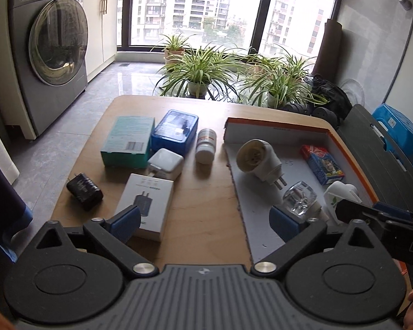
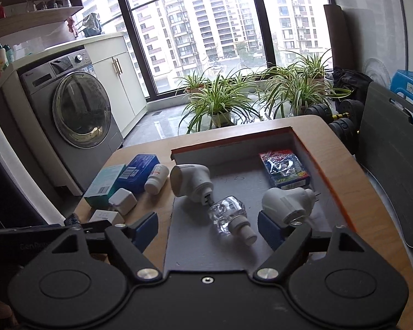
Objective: Organize rigid objects
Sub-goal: 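Lower the glass bottle into the tray with the left gripper while the right lowers and releases the white adapter, then withdraw both grippers from the tray toward the items on the table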
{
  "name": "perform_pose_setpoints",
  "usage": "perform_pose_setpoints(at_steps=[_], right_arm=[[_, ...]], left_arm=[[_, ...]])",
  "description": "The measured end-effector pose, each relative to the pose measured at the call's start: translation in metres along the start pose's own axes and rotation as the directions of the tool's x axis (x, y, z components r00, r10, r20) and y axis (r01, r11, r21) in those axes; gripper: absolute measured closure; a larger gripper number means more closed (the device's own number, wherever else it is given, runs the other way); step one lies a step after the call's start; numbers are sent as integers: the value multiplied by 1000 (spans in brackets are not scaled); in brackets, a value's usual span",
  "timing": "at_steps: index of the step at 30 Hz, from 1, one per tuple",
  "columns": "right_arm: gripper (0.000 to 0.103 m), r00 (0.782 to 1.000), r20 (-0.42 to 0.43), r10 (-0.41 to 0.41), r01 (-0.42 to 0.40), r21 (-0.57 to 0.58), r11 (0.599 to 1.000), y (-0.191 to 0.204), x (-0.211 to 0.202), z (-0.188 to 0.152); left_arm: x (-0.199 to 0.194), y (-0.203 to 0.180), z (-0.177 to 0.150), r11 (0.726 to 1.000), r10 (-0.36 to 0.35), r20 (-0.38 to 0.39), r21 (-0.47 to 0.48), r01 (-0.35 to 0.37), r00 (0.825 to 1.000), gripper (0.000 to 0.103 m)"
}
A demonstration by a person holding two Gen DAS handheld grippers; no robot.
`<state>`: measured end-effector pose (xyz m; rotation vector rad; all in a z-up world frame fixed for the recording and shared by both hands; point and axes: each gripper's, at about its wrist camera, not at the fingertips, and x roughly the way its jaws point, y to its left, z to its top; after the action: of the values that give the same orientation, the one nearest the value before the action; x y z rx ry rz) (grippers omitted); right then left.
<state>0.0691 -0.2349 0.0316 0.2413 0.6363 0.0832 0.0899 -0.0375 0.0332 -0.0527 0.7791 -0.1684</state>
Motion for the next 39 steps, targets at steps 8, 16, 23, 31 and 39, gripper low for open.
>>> perform_pose_setpoints(at_steps=[8, 16, 23, 31, 39], right_arm=[[9, 999, -29, 32, -34, -73, 997, 36, 11, -10], [9, 997, -61, 48, -54, -98, 994, 54, 18, -16], [9, 995, -81, 57, -67, -121, 990, 65, 24, -20], [9, 993, -102, 61, -75, -138, 988, 78, 32, -24], [9, 991, -119, 58, -77, -161, 984, 90, 39, -31]], left_arm=[[-9, 31, -5, 998, 40, 1, -44, -40, 999, 0], [-11, 57, -12, 995, 58, -8, -79, -59, 998, 0], [-6, 75, -16, 992, 69, -23, -106, -71, 997, 0], [-2, 96, -20, 987, 86, -32, -132, -89, 996, 0], [16, 129, -11, 973, 124, -36, -192, -129, 992, 0]])
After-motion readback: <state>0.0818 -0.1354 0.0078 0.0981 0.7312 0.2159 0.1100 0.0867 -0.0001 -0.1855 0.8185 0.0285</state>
